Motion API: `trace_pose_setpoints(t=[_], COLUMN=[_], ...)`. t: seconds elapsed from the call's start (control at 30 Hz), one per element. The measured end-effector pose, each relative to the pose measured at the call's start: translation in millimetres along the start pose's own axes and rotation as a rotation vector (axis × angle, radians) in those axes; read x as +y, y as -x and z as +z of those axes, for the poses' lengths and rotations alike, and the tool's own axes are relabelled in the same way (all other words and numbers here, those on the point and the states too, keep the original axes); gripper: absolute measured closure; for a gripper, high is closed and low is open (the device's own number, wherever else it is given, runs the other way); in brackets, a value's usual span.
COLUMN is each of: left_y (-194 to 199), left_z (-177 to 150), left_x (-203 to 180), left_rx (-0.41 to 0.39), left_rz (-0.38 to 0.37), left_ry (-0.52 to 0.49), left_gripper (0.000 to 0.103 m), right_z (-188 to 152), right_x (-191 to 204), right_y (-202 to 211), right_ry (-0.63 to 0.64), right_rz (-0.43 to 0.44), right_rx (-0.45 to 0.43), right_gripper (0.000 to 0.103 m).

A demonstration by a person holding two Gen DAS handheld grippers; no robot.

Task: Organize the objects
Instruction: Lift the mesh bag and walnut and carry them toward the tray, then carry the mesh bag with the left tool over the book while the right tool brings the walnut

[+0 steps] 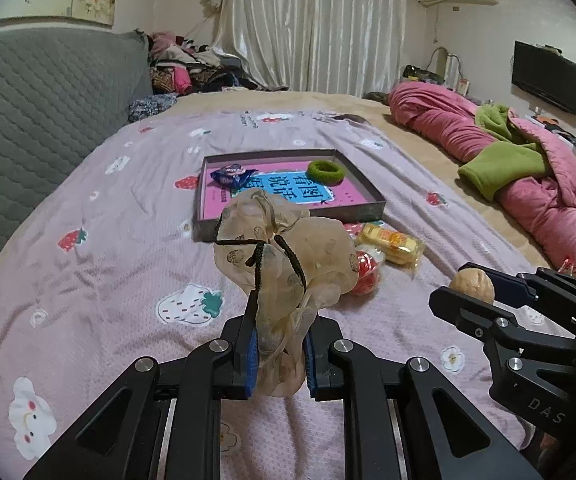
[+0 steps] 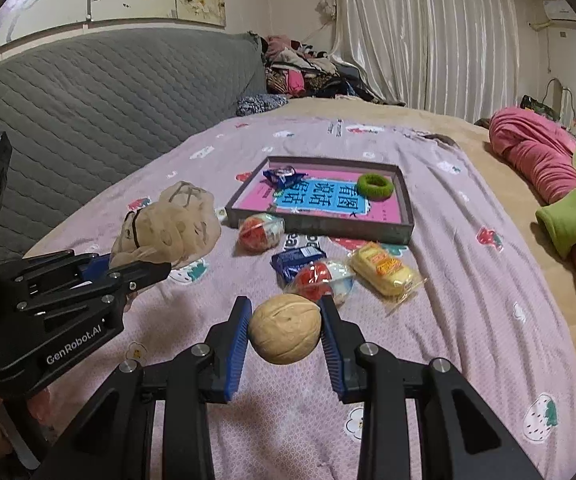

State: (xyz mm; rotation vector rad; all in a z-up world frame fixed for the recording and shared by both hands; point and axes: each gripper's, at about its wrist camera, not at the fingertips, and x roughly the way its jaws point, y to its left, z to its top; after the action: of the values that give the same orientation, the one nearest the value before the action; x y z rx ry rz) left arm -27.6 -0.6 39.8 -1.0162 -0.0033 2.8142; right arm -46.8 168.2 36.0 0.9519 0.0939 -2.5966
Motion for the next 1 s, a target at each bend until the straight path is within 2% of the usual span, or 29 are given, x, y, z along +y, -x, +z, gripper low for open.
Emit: trace_pose_setpoints(t=[0.47, 1.0], left_y=[21, -1], left_z=[17, 46], left_x=[-8, -8], left_rx=[-0.04, -0.033], left_rz=[0.002, -0.027], left_ry=[-0.022, -0.008], left_gripper=[0.085, 0.085], right_z=[18, 51], right_x=[-5, -18], right_y=[20, 12], right_ry=[0.03, 0.064], right_rz=[-0.008, -0.016], right_rx=[-0.048, -0.066], right_gripper=[0.068, 0.068])
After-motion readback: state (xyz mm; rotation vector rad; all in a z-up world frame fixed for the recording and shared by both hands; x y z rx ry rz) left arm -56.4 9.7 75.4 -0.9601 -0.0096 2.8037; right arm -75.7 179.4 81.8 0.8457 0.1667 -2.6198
